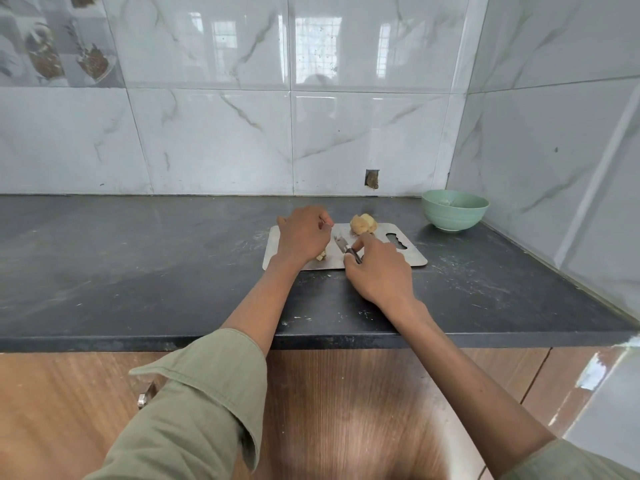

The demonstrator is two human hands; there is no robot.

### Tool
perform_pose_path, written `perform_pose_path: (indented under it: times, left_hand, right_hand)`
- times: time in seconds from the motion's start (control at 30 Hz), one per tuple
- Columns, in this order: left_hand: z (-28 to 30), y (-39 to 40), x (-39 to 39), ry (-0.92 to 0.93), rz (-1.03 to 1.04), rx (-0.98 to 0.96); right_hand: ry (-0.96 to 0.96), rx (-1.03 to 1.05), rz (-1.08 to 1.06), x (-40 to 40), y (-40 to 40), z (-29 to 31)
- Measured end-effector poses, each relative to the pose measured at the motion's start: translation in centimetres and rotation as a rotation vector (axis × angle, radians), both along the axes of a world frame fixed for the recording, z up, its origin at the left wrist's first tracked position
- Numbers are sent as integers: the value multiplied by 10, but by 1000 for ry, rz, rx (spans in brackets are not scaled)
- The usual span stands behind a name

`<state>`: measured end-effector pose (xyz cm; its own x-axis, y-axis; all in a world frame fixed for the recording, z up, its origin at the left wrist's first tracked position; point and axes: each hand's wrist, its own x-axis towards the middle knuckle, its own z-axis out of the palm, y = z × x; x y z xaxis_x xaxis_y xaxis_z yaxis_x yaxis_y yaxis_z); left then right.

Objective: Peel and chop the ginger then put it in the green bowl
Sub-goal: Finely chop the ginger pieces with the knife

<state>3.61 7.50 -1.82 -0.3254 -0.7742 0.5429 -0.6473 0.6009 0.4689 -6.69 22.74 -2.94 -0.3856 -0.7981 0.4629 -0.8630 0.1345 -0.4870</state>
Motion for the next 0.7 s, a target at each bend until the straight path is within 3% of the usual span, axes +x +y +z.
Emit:
perform_pose_path:
  times: [0.17,0.33,0.53,0.7]
  left_hand:
    - [3,-1,3,155,22,81]
    - [-3,-5,-1,40,24,-7]
    - [-3,-2,-3,95,-32,-20]
    - [-15,-4,-8,-119,0,-27]
  right_hand:
    - [-48,-34,30,0,2,0]
    - [-39,-14,13,-2,1,-2]
    - [-71,-82,32,-3,1,-2]
    - [-113,-110,66,-4,-2,-3]
